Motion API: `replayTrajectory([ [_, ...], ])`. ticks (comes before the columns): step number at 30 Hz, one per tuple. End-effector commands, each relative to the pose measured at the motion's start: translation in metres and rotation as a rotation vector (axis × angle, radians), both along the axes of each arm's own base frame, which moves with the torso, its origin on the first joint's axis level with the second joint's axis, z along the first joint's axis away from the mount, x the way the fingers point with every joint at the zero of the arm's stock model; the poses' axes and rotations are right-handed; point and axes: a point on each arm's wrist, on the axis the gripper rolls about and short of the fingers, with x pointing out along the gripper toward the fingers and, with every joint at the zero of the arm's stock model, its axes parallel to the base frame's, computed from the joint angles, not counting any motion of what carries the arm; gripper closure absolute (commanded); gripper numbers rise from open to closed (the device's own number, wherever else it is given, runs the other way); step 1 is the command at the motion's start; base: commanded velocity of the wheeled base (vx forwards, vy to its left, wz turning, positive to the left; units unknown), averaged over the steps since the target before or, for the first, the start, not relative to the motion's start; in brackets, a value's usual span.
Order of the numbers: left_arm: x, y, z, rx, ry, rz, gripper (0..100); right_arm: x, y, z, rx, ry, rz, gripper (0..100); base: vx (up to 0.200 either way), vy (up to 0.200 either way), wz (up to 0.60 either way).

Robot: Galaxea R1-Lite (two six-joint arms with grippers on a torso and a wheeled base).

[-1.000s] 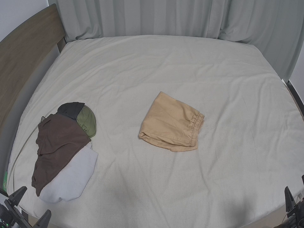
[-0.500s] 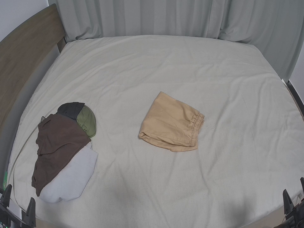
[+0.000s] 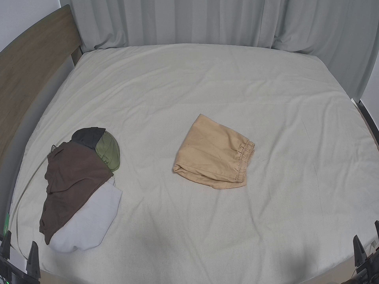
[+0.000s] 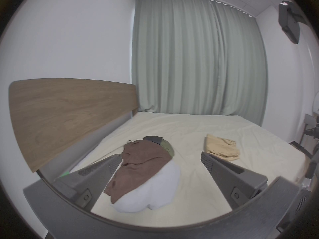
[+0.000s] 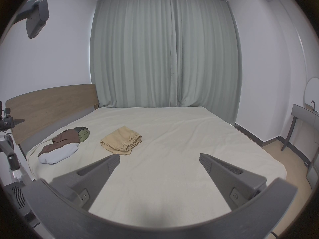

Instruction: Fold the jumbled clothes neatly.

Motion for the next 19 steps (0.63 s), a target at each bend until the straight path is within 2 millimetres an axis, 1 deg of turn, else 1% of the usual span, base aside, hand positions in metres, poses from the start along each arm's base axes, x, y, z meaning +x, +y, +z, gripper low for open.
replayTrajectory([
  [1, 0.0004, -0.0007, -0.0066, -0.011, 0.025, -0.036, 0, 0.0012, 0.0, -0.0047, -0.002, 0.014, 0.001, 0, 0.0, 0.0, 0.0],
  [19, 0.0003, -0.0009, -0.0065, -0.004, 0.022, -0.04, 0, 0.0013, 0.0001, -0.0048, -0.002, 0.017, -0.003, 0, 0.0, 0.0, 0.0],
])
